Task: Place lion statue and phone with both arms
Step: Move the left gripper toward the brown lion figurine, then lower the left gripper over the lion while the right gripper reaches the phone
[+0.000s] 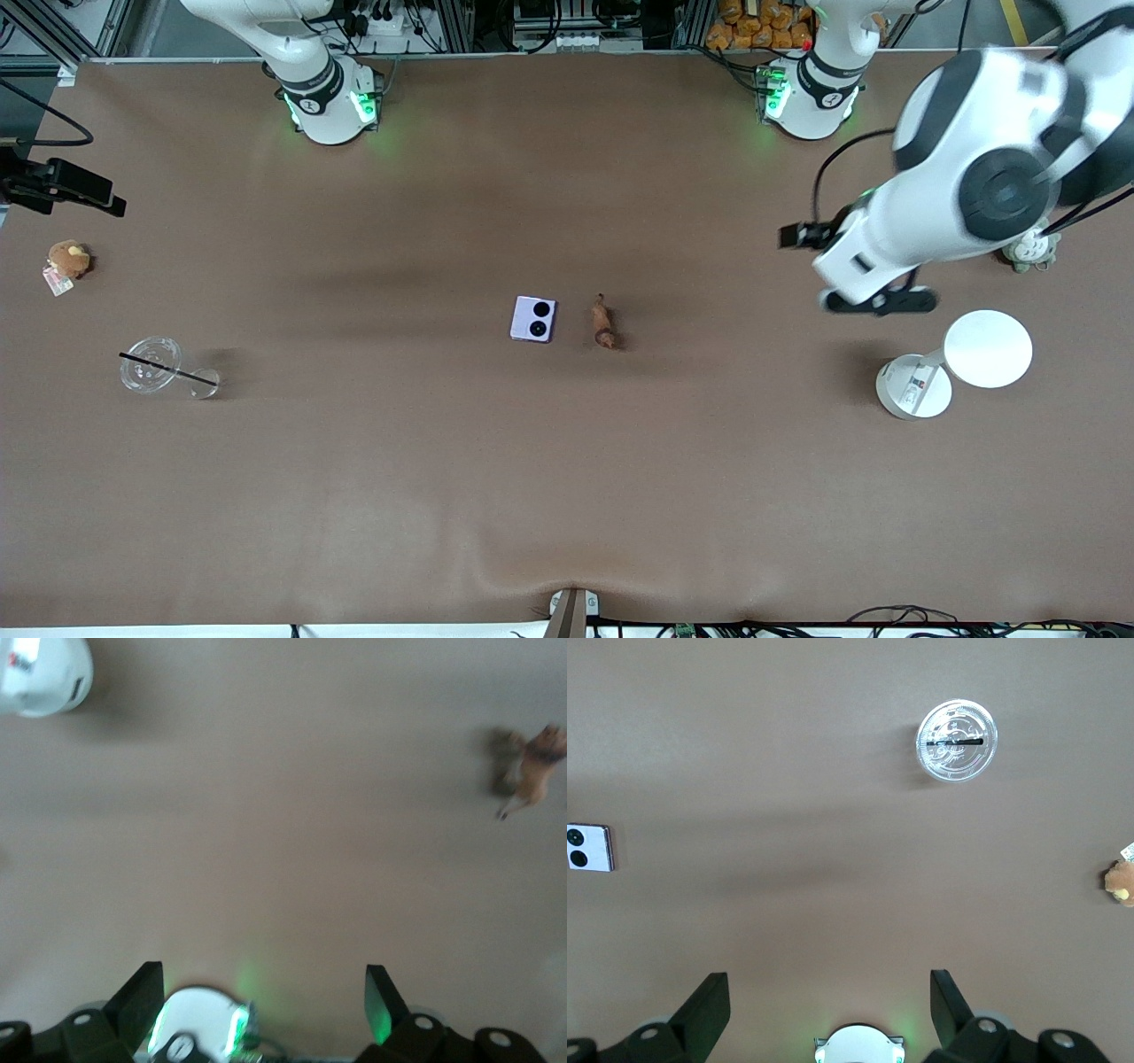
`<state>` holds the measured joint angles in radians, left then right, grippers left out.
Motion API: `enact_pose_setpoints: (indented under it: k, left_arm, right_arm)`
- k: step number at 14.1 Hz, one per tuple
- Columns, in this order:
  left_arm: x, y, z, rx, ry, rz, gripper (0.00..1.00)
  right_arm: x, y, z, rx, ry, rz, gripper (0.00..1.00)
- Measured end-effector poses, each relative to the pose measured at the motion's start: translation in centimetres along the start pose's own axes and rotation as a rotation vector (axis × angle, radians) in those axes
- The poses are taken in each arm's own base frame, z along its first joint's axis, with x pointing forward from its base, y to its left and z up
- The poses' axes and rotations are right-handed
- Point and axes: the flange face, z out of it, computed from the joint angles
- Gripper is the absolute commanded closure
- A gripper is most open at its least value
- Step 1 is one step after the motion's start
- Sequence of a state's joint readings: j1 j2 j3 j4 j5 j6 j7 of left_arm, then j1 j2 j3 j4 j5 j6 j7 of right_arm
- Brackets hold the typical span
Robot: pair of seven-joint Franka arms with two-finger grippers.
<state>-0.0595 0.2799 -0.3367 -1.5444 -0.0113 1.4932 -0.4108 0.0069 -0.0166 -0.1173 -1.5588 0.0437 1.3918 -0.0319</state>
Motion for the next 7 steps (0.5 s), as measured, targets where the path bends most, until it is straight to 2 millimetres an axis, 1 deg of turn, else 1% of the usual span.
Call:
enact_pose_setpoints:
  k: [3,5,7]
  left_arm:
    - [1.9,5.5,3.7,-0.024,0.032,-0.092,0.0]
    - [2.6,8.4,6.0,-0.035,0.041,-0.129,0.0]
    - [2.9,11.0,7.9,-0.049,0.052,-0.158,0.0]
  right_arm:
    - [0.0,0.0,0.0,0.0,0.0,-0.001,0.0]
    - [0.0,-0.1,0.0,0.0,0.0,-0.002,0.0]
    - [0.0,-0.1,0.0,0.0,0.0,-0.002,0.0]
